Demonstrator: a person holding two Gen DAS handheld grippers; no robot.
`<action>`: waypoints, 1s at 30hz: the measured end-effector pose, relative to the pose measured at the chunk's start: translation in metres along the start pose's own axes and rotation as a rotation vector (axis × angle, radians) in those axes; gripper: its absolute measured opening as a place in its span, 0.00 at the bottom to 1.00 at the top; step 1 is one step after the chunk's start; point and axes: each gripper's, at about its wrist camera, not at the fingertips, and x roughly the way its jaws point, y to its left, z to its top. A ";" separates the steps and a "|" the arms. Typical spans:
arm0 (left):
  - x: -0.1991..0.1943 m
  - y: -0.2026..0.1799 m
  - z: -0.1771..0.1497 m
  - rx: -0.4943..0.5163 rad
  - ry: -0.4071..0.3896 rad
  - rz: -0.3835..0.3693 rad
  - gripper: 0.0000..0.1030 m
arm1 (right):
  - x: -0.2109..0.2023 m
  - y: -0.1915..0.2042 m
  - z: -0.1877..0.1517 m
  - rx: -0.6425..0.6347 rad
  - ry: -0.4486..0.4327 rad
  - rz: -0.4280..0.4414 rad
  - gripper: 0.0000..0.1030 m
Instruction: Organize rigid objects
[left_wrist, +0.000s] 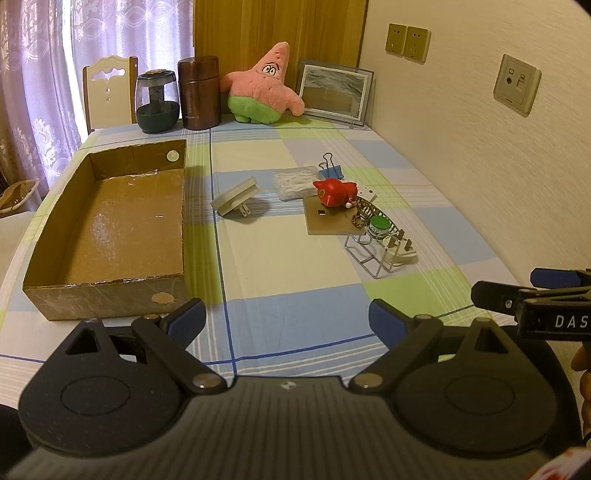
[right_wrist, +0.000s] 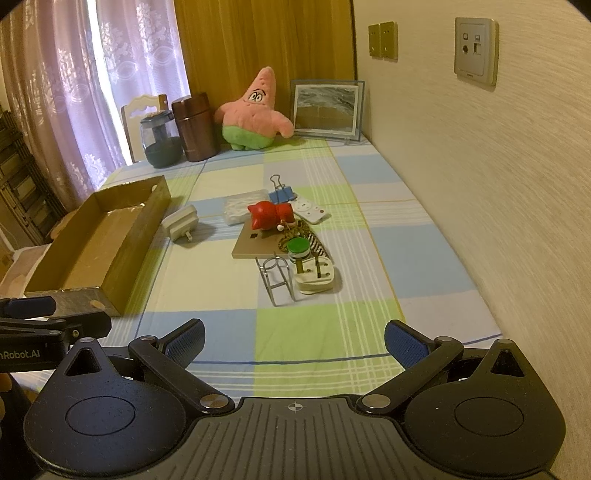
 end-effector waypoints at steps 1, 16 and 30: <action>0.000 0.000 0.000 0.000 0.001 0.000 0.90 | 0.000 0.000 0.000 -0.001 0.000 -0.001 0.98; -0.001 0.001 -0.001 -0.008 0.005 -0.003 0.90 | 0.001 0.000 0.000 0.000 0.000 0.002 0.98; 0.001 0.003 0.000 -0.008 0.005 -0.002 0.90 | 0.002 0.000 -0.001 -0.001 -0.003 0.002 0.98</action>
